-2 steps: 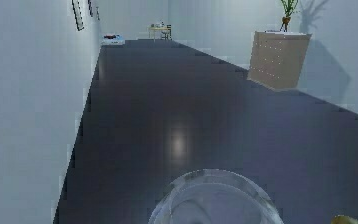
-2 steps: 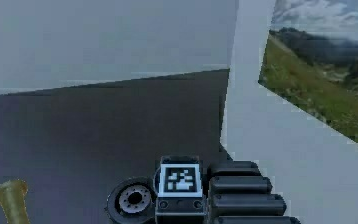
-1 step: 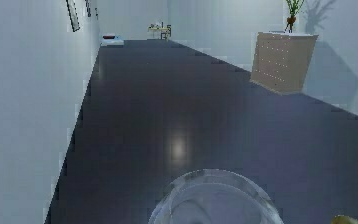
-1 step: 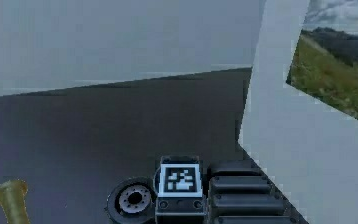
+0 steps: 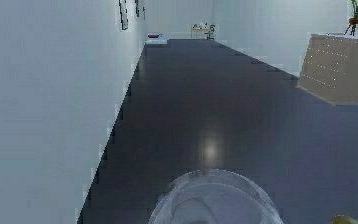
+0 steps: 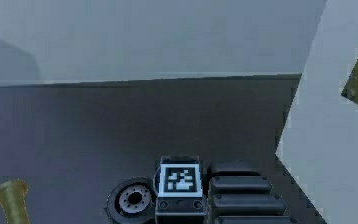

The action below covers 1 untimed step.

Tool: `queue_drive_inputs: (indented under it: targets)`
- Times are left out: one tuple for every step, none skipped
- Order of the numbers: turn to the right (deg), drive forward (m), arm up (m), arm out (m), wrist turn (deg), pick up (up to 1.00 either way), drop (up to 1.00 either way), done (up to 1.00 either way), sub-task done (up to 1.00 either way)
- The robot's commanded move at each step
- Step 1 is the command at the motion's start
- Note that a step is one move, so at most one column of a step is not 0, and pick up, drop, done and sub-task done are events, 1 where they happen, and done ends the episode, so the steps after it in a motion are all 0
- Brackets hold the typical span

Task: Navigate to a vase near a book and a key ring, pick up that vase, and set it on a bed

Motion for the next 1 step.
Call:
queue_drive_inputs:
  targets:
    - [0.0, 1.0, 0.0, 0.0, 0.0, 0.0, 0.0, 0.0, 0.0]
